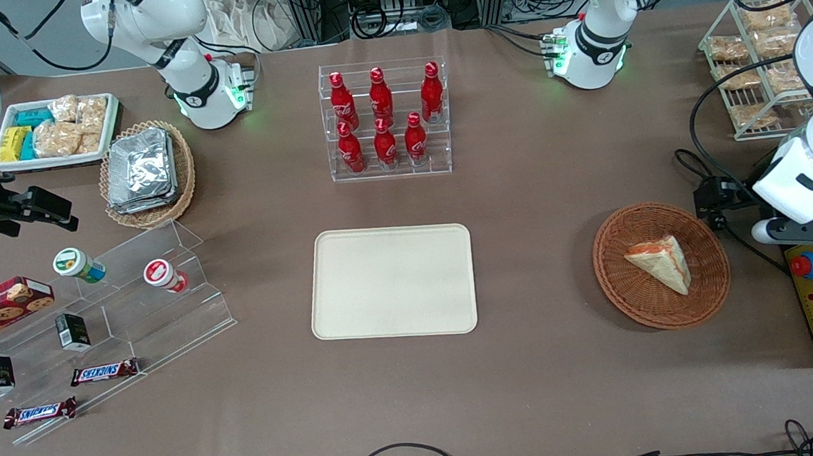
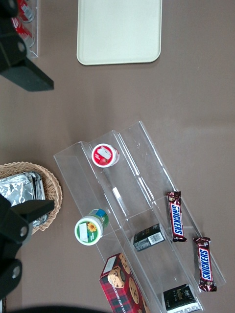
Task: Place sandwich from basket to tray
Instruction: 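Move the left gripper down over the wrapped sandwich in the wicker basket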
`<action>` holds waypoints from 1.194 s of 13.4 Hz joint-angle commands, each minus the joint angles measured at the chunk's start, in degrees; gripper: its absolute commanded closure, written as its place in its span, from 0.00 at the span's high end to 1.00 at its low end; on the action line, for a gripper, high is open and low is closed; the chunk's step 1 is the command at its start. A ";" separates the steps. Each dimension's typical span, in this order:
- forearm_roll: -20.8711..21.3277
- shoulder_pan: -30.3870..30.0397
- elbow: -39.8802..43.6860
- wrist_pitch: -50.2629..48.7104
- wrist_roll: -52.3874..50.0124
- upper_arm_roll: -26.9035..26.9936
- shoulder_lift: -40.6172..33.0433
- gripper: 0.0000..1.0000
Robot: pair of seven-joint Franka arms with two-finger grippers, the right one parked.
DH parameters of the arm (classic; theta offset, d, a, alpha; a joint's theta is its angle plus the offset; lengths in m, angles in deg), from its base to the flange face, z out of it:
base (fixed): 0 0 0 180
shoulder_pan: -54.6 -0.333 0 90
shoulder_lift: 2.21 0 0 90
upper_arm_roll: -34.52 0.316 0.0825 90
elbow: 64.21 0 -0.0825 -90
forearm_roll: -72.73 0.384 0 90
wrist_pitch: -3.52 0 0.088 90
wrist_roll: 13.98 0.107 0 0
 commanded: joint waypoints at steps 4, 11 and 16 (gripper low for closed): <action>0.65 0.08 3.72 -1.66 -1.18 -0.05 3.10 1.00; 0.83 -0.27 -15.12 16.06 -37.17 0.31 0.91 1.00; 3.38 -1.41 -26.77 31.56 -44.57 0.66 3.18 1.00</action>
